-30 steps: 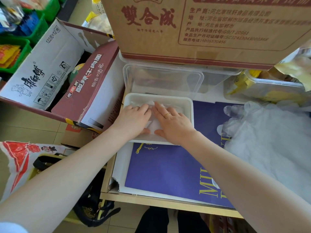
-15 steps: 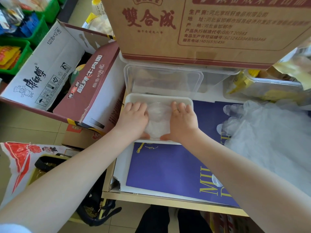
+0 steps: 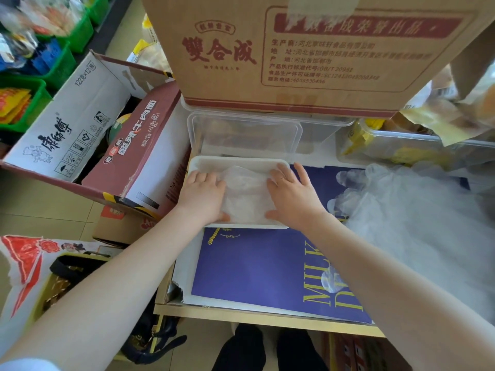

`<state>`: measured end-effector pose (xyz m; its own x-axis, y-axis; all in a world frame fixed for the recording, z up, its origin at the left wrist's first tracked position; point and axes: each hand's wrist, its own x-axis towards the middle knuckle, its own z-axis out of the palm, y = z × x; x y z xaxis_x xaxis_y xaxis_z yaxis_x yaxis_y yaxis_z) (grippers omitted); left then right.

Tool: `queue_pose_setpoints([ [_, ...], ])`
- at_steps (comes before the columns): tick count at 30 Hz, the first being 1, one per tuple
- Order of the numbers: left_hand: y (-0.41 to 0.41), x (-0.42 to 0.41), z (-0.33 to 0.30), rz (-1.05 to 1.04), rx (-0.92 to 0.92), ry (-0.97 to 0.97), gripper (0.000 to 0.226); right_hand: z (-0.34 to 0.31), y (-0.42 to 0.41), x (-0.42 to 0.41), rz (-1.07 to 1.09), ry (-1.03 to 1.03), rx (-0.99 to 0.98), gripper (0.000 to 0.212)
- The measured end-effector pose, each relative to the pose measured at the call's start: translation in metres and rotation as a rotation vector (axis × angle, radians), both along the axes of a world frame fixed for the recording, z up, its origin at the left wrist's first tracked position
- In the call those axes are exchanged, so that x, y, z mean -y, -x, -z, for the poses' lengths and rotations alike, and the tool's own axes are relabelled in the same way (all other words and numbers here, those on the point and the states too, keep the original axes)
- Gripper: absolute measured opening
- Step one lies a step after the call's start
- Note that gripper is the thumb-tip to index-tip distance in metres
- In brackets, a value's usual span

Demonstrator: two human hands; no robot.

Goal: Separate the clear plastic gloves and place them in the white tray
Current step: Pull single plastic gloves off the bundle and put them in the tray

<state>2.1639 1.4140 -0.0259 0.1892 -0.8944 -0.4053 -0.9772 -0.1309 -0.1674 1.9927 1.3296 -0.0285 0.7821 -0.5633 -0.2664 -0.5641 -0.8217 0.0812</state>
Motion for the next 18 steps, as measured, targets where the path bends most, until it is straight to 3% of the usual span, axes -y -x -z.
queue_pose_setpoints([
  [3, 0.013, -0.006, -0.015, -0.032, 0.000, 0.252, 0.047, 0.003, 0.034, -0.014, 0.173, -0.013, 0.505, 0.038],
  [5, 0.026, -0.010, -0.015, 0.037, -0.043, 0.488, 0.027, 0.007, 0.069, -0.026, 0.326, -0.048, 0.671, 0.038],
  [7, 0.042, -0.013, -0.014, 0.108, -0.154, 0.623, 0.028, 0.017, 0.108, -0.034, 0.441, -0.041, 0.662, 0.039],
  [11, 0.083, -0.011, -0.013, 0.200, -0.413, 0.717, 0.027, 0.035, 0.185, -0.035, 0.727, -0.059, 0.364, 0.074],
  [13, 0.108, -0.006, -0.011, 0.223, -0.517, 0.755, 0.025, 0.039, 0.214, -0.030, 0.845, -0.130, 0.266, 0.081],
  [15, 0.137, -0.002, -0.010, 0.270, -0.617, 0.757, 0.023, 0.039, 0.236, -0.024, 0.839, -0.151, 0.220, 0.068],
  [18, 0.179, 0.001, -0.002, 0.361, -0.721, 0.674, 0.021, 0.040, 0.254, -0.019, 0.751, -0.098, 0.308, 0.035],
])
